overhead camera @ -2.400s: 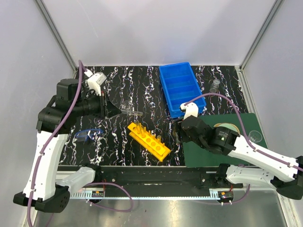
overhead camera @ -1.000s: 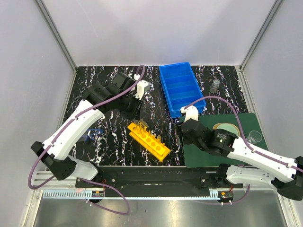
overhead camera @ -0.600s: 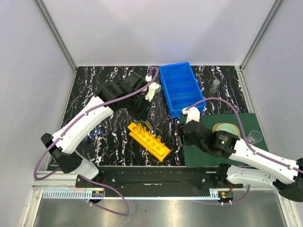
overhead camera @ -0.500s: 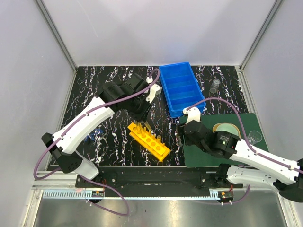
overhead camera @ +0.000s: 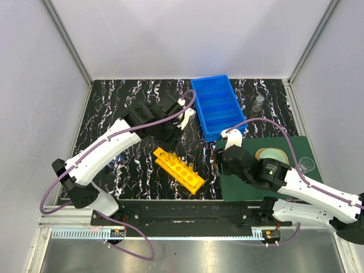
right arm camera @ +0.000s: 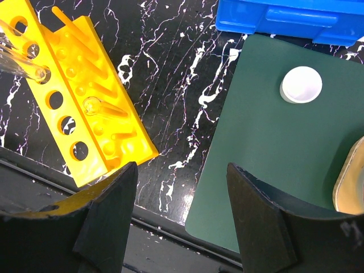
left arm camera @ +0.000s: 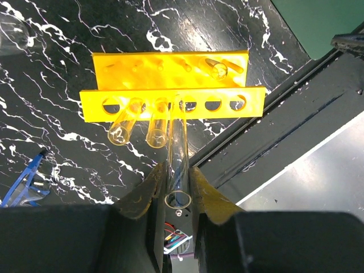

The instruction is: Organize the chemistry lab equipment

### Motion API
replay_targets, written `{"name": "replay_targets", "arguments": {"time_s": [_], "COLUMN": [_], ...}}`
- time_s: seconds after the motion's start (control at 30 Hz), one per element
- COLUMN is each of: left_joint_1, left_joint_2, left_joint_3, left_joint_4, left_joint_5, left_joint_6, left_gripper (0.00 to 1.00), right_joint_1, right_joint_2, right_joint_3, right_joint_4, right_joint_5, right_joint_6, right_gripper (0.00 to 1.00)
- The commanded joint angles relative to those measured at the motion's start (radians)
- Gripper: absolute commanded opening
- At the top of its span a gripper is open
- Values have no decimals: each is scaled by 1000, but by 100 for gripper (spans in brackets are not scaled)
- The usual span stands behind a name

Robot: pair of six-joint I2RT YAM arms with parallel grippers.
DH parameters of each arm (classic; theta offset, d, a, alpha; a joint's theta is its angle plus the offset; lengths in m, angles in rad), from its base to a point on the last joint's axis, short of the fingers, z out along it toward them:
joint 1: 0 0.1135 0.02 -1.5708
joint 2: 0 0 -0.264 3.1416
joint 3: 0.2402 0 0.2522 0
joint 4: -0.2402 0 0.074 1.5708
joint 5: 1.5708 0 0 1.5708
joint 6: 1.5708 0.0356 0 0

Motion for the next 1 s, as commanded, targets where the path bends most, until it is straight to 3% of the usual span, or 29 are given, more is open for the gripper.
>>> {"name": "replay_targets", "arguments": {"time_s": [0.0, 0.97], "left_joint_1": [-32, -66], "left_joint_2": [-32, -3], "left_joint_3": [-31, -88], "left_joint_4": [-3, 42], "left_joint_5": [-29, -18], "left_joint_6": [-31, -18], "left_gripper": [0, 0], "right_joint_1": [5, 5], "right_joint_2": [-26, -60], "right_joint_3": [-11, -29], "right_joint_4": [33, 28], "right_joint_5": [16, 4], "right_joint_6": [0, 23], "right_gripper": [70, 70]}}
